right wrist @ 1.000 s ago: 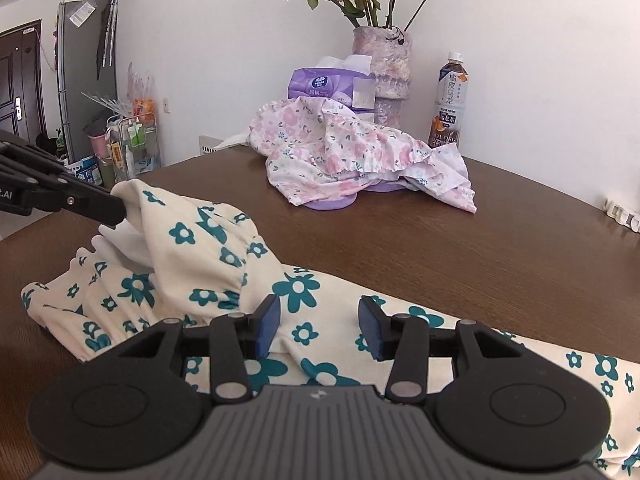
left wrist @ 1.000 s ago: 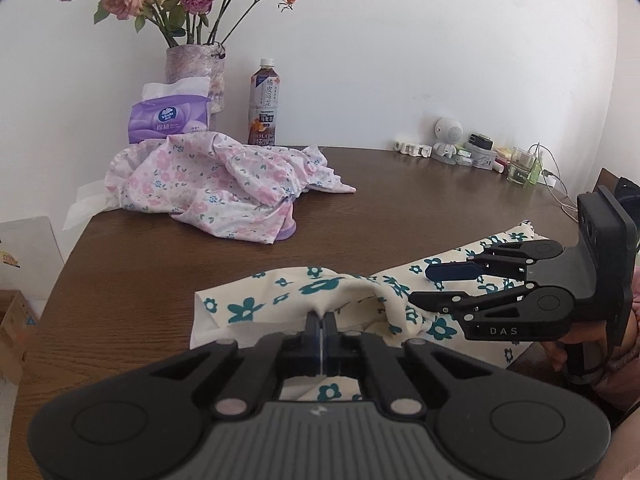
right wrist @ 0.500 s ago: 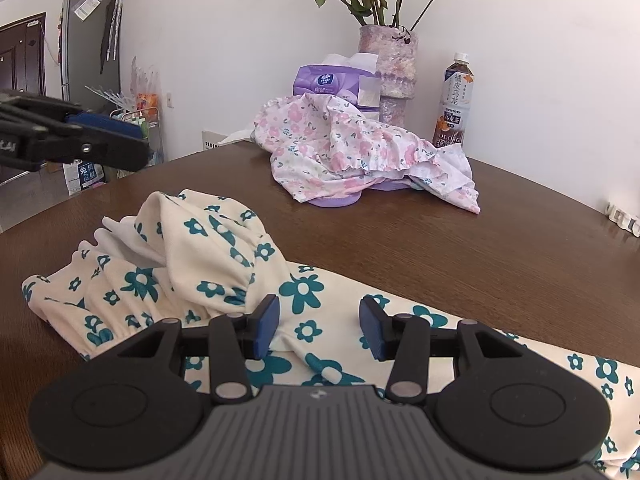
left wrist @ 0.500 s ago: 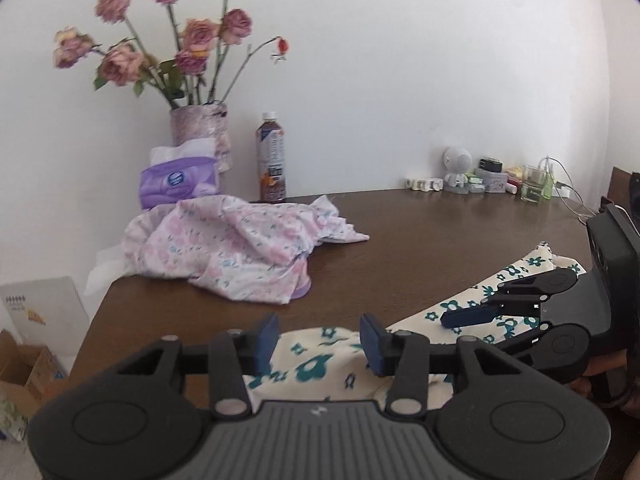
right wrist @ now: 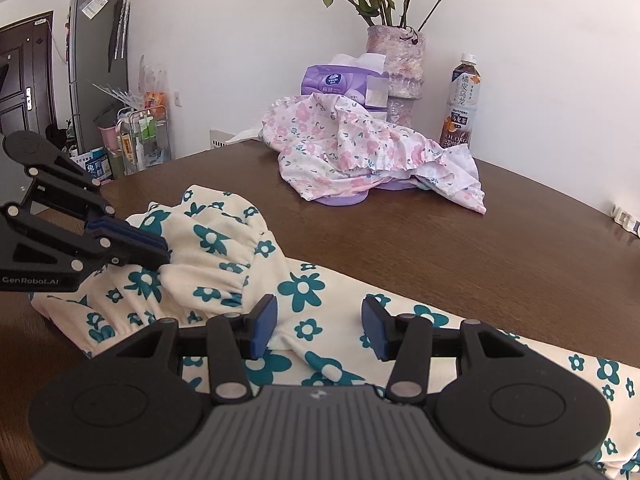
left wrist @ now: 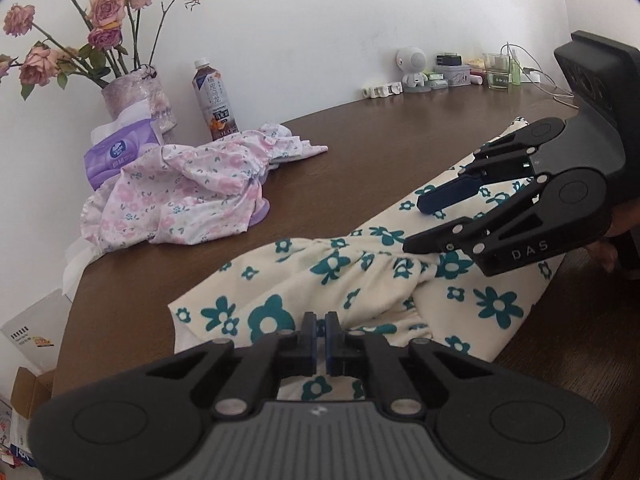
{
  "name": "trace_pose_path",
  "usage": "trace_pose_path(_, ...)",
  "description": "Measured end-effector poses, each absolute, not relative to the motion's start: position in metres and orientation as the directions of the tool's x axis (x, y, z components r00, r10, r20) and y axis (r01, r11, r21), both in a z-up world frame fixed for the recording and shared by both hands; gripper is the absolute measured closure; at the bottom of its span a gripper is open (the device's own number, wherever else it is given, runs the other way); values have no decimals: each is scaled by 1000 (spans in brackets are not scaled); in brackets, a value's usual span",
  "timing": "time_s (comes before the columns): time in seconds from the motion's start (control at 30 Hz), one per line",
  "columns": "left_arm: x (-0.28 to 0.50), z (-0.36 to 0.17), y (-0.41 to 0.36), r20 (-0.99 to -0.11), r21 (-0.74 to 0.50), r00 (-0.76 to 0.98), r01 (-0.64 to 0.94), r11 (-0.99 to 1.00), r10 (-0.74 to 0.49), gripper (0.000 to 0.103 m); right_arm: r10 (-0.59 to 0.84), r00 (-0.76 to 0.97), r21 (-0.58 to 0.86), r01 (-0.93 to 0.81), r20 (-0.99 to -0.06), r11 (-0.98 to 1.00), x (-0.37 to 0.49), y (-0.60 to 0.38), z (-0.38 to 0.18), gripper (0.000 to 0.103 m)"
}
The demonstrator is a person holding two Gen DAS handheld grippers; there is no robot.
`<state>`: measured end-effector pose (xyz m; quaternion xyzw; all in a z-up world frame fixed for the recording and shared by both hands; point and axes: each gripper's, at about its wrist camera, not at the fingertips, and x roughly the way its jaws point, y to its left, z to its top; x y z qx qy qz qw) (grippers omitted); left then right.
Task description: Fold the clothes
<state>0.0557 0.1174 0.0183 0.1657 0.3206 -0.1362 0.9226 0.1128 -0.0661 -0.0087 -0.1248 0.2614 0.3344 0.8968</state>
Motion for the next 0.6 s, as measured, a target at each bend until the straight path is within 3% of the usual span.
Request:
trace_pose_path(0.2,59,7,127,-647,173,749,327,929,-143,100,537,645,-64,-670,-543,740,111,-66,-9,52)
trace_pose_path(0.43,53,7,137,-620,111,765,303,946,-173,98,648,581,1,-744,-492,668,103,-63,7,52)
trace_pose_path(0.47,52,10,139,-613,99,770,299,949,-179,96,651,571,-5,-753,-500,658,103,-58,7,55)
trace_pose_path(0.5,49,13,141,-601,92,777,296,951,-184,96,652,561,-10,-762,-509,648,103,-54,6,69)
trace_pose_path(0.57,43,22,146,-574,77,795,293,953,-197,95,653,531,-3,-777,-540,630,105,-45,0,83)
trace_pose_path(0.6,41,28,149,-553,67,807,290,955,-206,95,654,516,1,-785,-553,620,105,-41,-3,83)
